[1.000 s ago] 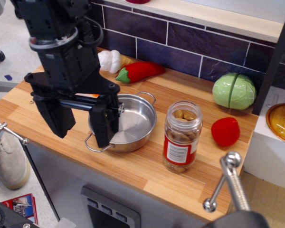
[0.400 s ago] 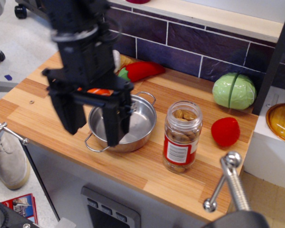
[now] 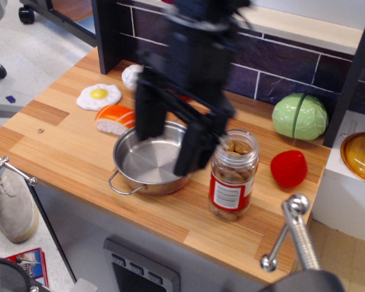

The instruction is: Pour almonds in pot

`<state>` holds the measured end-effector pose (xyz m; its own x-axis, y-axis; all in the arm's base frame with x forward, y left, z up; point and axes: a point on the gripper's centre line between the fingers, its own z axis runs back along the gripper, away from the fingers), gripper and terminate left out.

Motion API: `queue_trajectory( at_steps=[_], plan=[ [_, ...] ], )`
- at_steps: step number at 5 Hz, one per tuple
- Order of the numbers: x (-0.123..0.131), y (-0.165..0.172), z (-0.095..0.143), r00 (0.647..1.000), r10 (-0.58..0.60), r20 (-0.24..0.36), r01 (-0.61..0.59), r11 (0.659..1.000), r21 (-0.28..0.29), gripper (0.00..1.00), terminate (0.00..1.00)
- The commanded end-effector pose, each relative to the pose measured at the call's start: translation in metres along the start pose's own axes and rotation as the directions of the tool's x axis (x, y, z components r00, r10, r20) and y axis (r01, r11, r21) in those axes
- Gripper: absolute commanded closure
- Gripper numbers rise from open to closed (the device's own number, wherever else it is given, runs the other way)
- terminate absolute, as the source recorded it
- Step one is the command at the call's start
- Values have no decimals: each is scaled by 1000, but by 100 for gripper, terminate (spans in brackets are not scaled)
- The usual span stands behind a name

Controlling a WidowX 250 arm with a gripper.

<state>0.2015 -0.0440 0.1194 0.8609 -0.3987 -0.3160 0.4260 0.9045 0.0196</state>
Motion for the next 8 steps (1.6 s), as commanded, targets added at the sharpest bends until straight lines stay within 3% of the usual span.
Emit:
queue_trajectory(
  at_steps=[1,2,3,4,5,7,8],
  plan=[
    [31,-40,20,942,-276,-192,325,897,301,0,0],
    [38,-57,25,909,-339,-241,411,821,397,0,0],
    [51,-71,19,863,-363,-351,500,715,489,0,0],
    [68,-72,6,775,-358,-521,610,639,468,0,0],
    [76,-64,-5,680,-387,-622,699,598,392,0,0],
    [78,-41,-25,543,-427,-723,793,545,273,0,0],
    [77,-25,-31,515,-412,-752,800,547,248,0,0]
  ],
)
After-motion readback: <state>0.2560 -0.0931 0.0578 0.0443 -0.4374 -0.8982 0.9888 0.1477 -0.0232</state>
